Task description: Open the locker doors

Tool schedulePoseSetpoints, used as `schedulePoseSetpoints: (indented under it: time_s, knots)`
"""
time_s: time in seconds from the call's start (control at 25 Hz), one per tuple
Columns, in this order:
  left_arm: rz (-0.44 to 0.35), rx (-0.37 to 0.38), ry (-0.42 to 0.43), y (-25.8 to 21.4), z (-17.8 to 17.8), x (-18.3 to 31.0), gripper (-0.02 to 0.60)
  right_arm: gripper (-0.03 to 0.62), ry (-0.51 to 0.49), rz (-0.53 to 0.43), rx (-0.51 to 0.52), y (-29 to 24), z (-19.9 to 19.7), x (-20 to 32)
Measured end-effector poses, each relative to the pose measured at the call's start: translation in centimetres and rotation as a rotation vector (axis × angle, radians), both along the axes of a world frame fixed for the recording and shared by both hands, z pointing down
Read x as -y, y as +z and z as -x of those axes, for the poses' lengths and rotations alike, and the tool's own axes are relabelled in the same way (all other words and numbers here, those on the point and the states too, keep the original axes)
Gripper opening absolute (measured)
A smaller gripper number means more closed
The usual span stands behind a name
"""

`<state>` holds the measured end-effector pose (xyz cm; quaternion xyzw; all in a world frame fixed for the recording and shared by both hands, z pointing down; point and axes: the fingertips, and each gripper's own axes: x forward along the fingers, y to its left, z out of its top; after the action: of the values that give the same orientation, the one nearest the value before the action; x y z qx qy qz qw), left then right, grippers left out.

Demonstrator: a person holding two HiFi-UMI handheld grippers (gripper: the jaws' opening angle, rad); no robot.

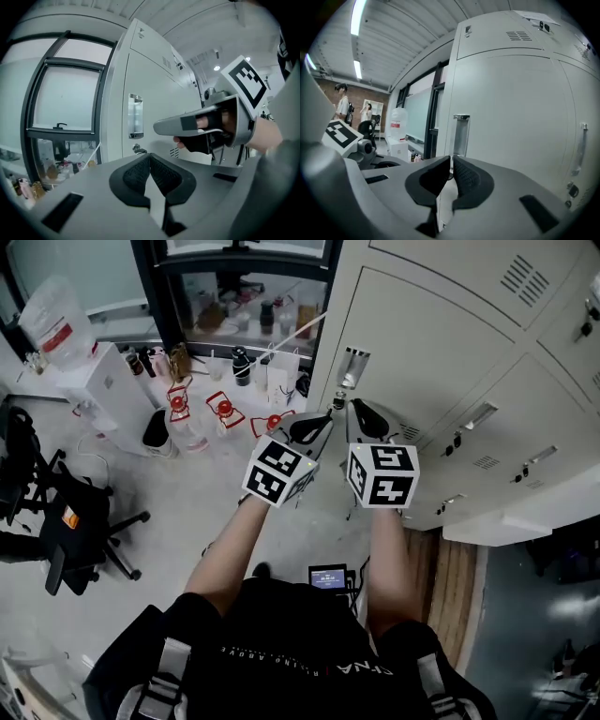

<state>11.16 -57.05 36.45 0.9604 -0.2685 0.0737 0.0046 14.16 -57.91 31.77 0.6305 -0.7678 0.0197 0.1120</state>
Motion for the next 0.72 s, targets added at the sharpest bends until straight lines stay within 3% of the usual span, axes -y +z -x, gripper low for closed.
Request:
schedulePoseSetpoints:
  time_s: [0.48,0.72]
  knots:
    - [0.011,0.006,0.041,0.4,3.3,2.2,0.02,0.046,0.07,0.009,0.073,-1.4,1.9,5.6]
    - [0.008,0.017,0.103,0.8,3.9,2.5,0.02,0.054,0.093,0.007,0.088,-1.0,2.4,6.3]
